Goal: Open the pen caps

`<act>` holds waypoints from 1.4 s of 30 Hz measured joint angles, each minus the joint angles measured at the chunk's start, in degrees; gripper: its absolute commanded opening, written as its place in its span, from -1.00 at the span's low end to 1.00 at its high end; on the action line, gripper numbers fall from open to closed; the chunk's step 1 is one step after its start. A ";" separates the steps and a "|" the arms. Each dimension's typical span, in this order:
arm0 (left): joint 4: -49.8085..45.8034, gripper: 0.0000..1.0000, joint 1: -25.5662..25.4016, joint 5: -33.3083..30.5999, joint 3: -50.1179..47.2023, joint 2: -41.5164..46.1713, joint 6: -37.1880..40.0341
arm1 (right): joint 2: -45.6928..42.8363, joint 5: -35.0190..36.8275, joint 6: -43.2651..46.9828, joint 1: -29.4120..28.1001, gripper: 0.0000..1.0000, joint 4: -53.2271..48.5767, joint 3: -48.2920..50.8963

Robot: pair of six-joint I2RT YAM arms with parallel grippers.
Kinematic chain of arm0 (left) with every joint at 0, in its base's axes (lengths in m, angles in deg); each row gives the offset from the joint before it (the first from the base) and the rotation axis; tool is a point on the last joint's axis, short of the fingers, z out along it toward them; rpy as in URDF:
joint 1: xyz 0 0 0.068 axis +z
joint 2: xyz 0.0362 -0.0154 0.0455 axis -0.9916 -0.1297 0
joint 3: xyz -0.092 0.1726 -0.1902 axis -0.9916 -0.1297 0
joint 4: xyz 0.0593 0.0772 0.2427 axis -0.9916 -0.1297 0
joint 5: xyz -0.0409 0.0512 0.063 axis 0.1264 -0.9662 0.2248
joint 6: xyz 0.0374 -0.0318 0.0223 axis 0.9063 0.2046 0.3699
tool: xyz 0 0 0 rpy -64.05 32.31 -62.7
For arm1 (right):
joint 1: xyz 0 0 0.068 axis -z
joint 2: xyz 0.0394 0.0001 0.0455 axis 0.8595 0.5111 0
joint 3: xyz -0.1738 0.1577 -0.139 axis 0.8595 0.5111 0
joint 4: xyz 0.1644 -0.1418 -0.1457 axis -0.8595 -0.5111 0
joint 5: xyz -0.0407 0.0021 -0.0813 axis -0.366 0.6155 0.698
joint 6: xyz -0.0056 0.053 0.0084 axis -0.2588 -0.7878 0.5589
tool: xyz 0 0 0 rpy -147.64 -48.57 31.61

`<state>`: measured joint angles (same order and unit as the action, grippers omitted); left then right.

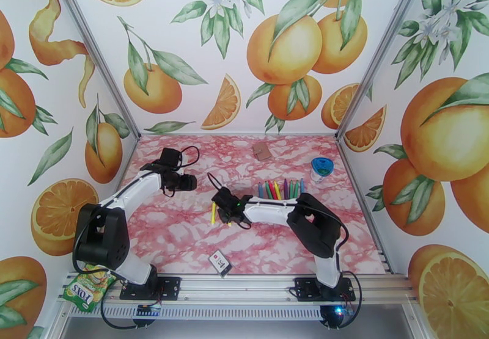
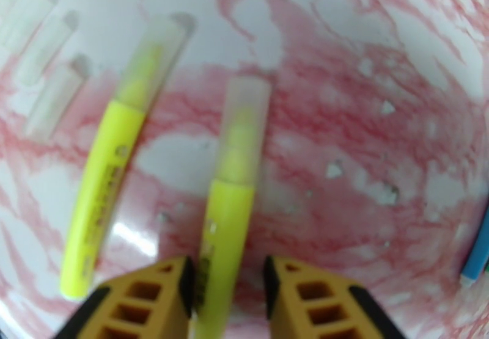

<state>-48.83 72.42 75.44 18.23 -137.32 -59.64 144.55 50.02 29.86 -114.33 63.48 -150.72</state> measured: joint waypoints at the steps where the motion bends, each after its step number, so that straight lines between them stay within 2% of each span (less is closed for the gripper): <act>1: -0.02 0.19 0.00 0.02 0.00 0.00 0.00 | 0.02 0.33 -0.07 -0.02 -0.30 -0.59 -0.20; 17: 0.00 0.19 0.00 0.02 0.02 0.04 0.00 | 1.31 1.57 -1.27 -0.42 -0.46 -4.09 -2.58; 26: 0.15 0.19 0.00 1.79 0.02 0.83 -0.07 | 0.11 1.18 -2.32 -0.33 -0.67 -1.01 -0.26; 34: 2.14 0.19 0.09 7.48 0.02 0.87 -1.49 | -4.74 2.60 -1.09 0.59 -0.81 6.27 7.76; 42: 5.92 0.19 -0.13 16.02 0.02 0.87 -2.99 | -14.01 3.04 0.46 2.16 -0.83 15.23 16.96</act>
<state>-42.90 72.28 91.46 18.25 -136.45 -62.64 130.54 53.06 30.32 -112.17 78.71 -133.76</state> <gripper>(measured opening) 0.599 0.146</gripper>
